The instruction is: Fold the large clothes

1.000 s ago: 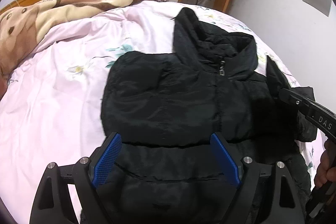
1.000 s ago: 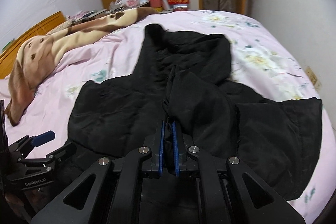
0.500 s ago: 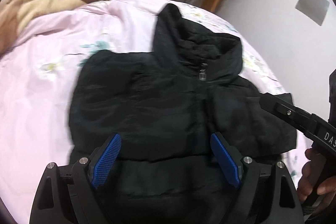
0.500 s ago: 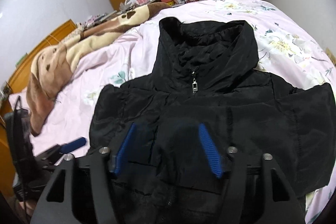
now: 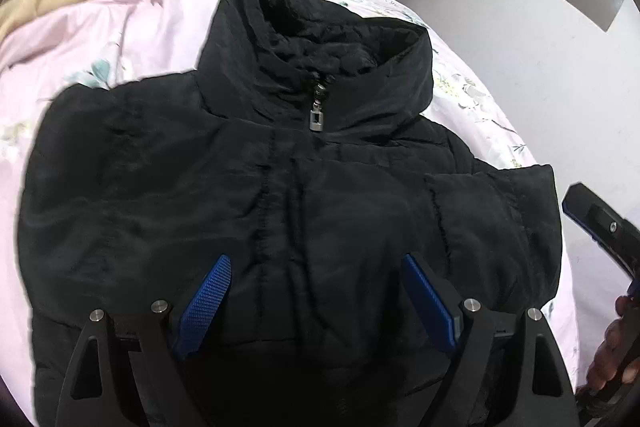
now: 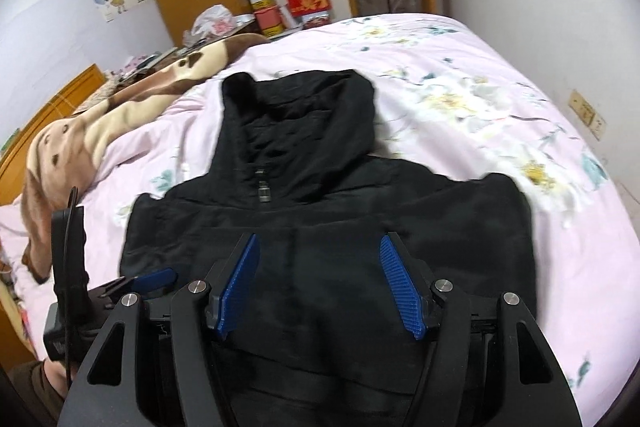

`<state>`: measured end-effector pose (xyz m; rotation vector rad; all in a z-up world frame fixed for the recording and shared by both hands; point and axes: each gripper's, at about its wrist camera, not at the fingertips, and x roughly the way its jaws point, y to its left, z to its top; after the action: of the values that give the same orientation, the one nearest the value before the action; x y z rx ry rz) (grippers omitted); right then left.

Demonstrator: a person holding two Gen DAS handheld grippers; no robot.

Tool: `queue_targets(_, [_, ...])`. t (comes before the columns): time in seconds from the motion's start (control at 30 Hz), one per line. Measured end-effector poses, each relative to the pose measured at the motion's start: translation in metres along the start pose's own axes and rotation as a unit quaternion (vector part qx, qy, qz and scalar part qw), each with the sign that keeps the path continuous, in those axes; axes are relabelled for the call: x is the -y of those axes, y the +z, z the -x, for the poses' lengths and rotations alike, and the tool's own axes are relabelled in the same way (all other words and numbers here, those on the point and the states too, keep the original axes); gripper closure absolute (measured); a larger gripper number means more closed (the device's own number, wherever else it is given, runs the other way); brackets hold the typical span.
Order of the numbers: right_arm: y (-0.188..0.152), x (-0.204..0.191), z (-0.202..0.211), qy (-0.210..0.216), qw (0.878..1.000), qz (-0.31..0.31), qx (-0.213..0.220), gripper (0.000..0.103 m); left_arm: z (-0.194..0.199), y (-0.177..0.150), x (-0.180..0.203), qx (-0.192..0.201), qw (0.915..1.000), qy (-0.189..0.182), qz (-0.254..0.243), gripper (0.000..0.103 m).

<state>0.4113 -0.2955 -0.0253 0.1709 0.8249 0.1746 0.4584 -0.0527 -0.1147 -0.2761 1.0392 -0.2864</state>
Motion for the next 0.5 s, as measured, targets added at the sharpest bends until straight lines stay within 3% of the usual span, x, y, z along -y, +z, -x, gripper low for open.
queue_targets(0.03, [-0.001,0.006,0.001,-0.003,1.000,-0.005,0.001,0.040,-0.003,-0.001,0.004,-0.004,1.0000,0.000,0.001,0.030])
queue_targets(0.1, [-0.002,0.020,0.004,-0.010,1.000,-0.021,0.005,0.040,-0.006,-0.002,0.013,-0.006,0.9998,0.005,-0.017,0.059])
queue_targets(0.13, [-0.003,0.026,0.005,-0.013,0.999,-0.030,0.005,0.040,-0.006,-0.003,0.018,-0.004,0.9995,0.014,-0.030,0.064])
queue_targets(0.2, [-0.004,0.037,0.008,-0.019,0.999,-0.043,0.008,0.040,0.000,-0.003,0.023,0.007,0.9992,0.006,-0.039,0.088])
queue_targets(0.4, [-0.007,0.065,0.019,-0.048,0.997,-0.057,0.017,0.040,0.046,0.017,0.026,0.067,0.9970,0.001,-0.039,0.092])
queue_targets(0.5, [-0.008,0.075,0.017,-0.065,0.996,-0.062,0.007,0.040,0.071,0.035,0.018,0.111,0.9932,0.016,-0.032,0.092])
